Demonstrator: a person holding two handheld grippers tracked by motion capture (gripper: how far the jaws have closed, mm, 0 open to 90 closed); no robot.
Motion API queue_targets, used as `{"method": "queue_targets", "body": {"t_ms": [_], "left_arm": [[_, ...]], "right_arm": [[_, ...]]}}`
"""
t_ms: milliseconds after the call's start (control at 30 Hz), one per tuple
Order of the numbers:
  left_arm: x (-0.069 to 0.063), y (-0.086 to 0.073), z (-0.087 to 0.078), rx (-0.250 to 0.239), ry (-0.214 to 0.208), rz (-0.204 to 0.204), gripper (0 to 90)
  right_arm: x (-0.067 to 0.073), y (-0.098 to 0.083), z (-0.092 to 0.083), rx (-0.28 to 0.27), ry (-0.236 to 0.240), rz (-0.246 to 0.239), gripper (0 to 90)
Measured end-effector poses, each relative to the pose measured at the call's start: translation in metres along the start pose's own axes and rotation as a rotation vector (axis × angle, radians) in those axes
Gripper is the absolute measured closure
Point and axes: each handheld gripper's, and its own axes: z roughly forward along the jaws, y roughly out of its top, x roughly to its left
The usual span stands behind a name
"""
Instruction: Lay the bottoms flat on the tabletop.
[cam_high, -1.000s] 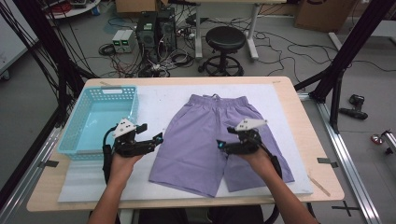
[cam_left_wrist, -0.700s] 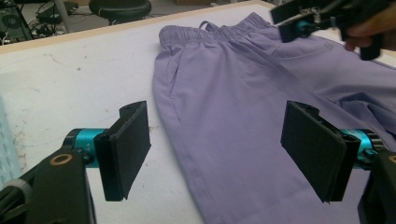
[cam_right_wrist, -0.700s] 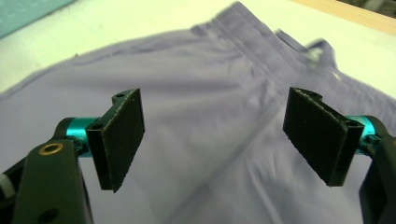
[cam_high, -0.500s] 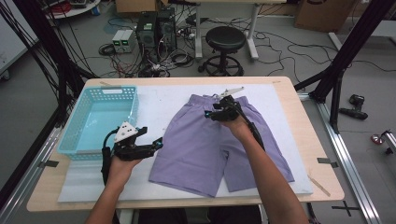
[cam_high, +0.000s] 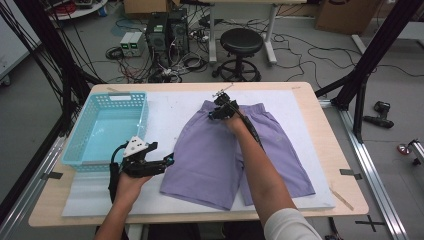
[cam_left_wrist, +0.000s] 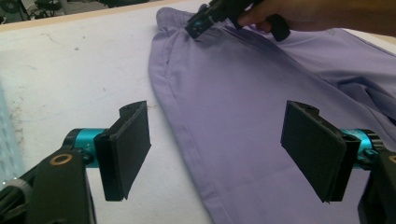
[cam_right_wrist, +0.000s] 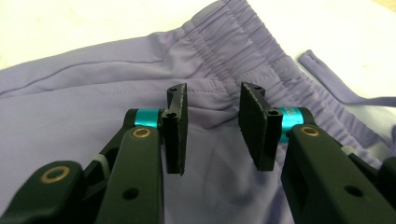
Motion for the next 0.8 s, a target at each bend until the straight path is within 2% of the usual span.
{"method": "queue_targets", "body": {"t_ms": [100,133,167,200,267,333,400,433,533,567,600,633,667,700,800], "left_arm": [[-0.003,0.001,0.001,0.002,-0.004,0.006,23.9],[-0.003,0.001,0.002,0.003,-0.004,0.009,23.8],[-0.004,0.001,0.002,0.003,-0.007,0.010,23.8],[-0.004,0.001,0.003,0.004,-0.006,0.017,23.9],[-0.003,-0.001,0.003,0.003,-0.010,0.012,23.8],[-0.002,-0.002,0.003,0.004,-0.013,0.006,23.8],[-0.002,-0.003,0.003,-0.002,-0.013,0.004,23.8],[-0.002,-0.002,0.003,-0.004,-0.015,0.002,23.8],[-0.002,-0.002,0.003,-0.013,-0.016,0.000,23.9],[-0.002,-0.002,0.004,-0.014,-0.017,0.000,23.8],[-0.001,-0.002,0.004,-0.016,-0.015,-0.001,23.8],[-0.001,-0.002,0.005,-0.016,-0.014,-0.004,23.8],[-0.001,-0.002,0.006,-0.017,-0.013,-0.006,23.9],[-0.001,-0.001,0.006,-0.019,-0.011,-0.009,23.8],[-0.002,0.000,0.007,-0.034,-0.014,-0.015,23.8]], "right_arm": [[0.005,0.003,0.005,-0.012,-0.036,-0.021,62.8],[0.006,0.003,0.005,-0.020,-0.044,-0.020,56.6],[0.007,0.003,0.006,-0.024,-0.023,-0.010,48.2],[0.008,0.004,0.004,-0.029,-0.009,-0.008,45.5],[0.008,0.000,-0.010,-0.111,0.020,0.006,44.8],[0.003,-0.006,-0.024,-0.158,0.043,0.018,42.3],[-0.009,-0.018,-0.041,-0.179,0.016,0.005,43.3],[-0.021,-0.027,-0.051,-0.168,-0.004,0.019,46.7],[-0.051,-0.048,-0.067,-0.083,-0.068,0.063,58.4],[-0.062,-0.058,-0.075,-0.069,-0.111,0.099,64.6],[-0.068,-0.064,-0.079,-0.077,-0.133,0.121,74.2],[-0.077,-0.074,-0.083,-0.057,-0.169,0.154,77.4],[-0.083,-0.081,-0.084,-0.010,-0.181,0.194,79.6],[-0.088,-0.085,-0.084,0.019,-0.185,0.211,80.6],[-0.096,-0.092,-0.083,0.037,-0.221,0.256,80.6]]}}
